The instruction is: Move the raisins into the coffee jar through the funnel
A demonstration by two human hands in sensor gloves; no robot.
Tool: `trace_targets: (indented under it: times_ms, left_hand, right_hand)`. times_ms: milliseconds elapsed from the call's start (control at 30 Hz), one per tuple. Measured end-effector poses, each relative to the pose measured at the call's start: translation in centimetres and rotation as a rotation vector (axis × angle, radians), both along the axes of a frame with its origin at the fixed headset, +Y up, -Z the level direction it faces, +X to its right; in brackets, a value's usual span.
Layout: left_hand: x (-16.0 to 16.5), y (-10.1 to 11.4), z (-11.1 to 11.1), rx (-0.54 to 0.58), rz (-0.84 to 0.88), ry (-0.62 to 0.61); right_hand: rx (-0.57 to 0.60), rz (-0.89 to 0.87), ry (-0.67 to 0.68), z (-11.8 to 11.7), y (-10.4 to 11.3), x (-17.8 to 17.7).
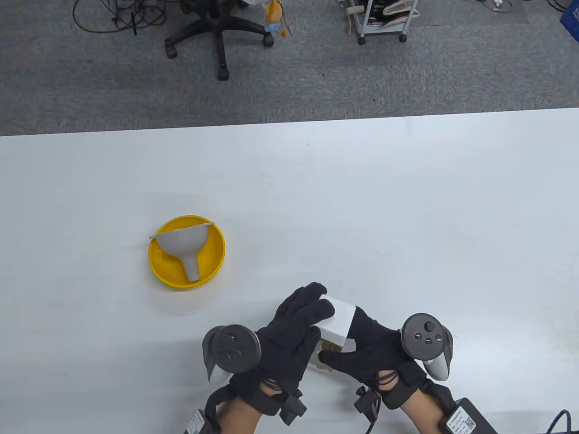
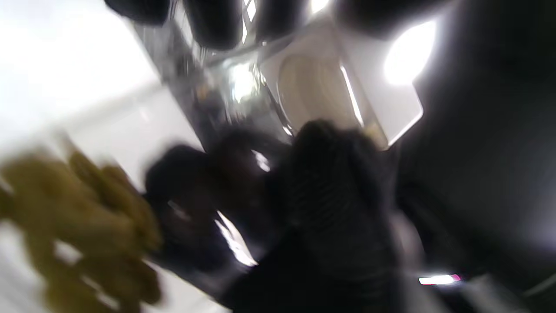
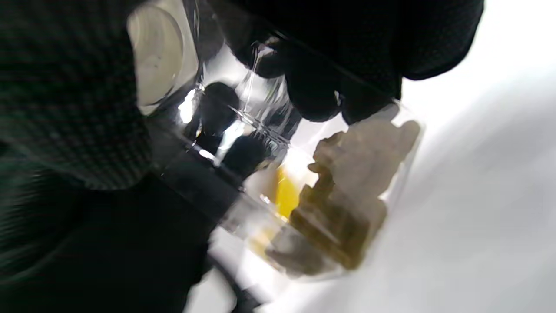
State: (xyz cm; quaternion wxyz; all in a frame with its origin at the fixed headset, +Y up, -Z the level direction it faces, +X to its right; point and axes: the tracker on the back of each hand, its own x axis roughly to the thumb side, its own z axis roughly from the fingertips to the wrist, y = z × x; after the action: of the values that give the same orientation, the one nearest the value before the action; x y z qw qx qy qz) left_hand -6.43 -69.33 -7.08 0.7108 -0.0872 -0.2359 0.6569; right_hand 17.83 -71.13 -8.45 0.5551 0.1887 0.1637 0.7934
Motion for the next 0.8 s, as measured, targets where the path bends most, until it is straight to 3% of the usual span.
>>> trace_targets:
  times_ms: [67, 100, 233, 300, 367, 433, 500, 667, 767, 800]
  left_hand:
    - [-0.4, -0.9, -0.6, -0.104, 0.144, -0.201]
    - [-0.6, -1.1, -0.8, -0.112, 0.151, -0.226]
    - [-1.9, -0.7, -0.6, -0.068, 0.005, -0.045]
    - [-2.4, 0.2, 0.0, -0.013, -0.093, 0.107]
    - [-2.3, 1.1, 0.9, 0.102, -0.257, 0.247]
    - [-1.5, 1.7, 1.6, 0.194, -0.404, 0.290]
    - [-0.5, 1.9, 1.9, 0.258, -0.483, 0.297]
    - [1.1, 1.8, 2.1, 0.292, -0.577, 0.311]
    - [0.9, 1.3, 1.6, 0.239, -0.480, 0.246]
    - [0.5, 0.7, 1.1, 0.178, -0.355, 0.186]
  right_hand:
    - [0.010, -0.005, 0.045, 0.3, 0.2, -0.7]
    - [0.017, 0.007, 0.047, 0.4, 0.2, -0.8]
    - [0.011, 0.044, 0.026, 0.1, -0.2, -1.0]
    - [0.009, 0.065, -0.019, 0.0, -0.3, -0.9]
    - [0.014, 0.099, -0.084, 0.0, -0.4, -0.5]
    - [0.007, 0.119, -0.126, 0.0, -0.5, -0.2]
    - [0.007, 0.131, -0.150, 0.0, -0.5, 0.0]
    - [0.006, 0.135, -0.160, 0.2, -0.3, 0.1]
    - [-0.005, 0.103, -0.128, 0.2, -0.2, 0.1]
    - [-0.016, 0.070, -0.099, 0.2, -0.1, 0.0]
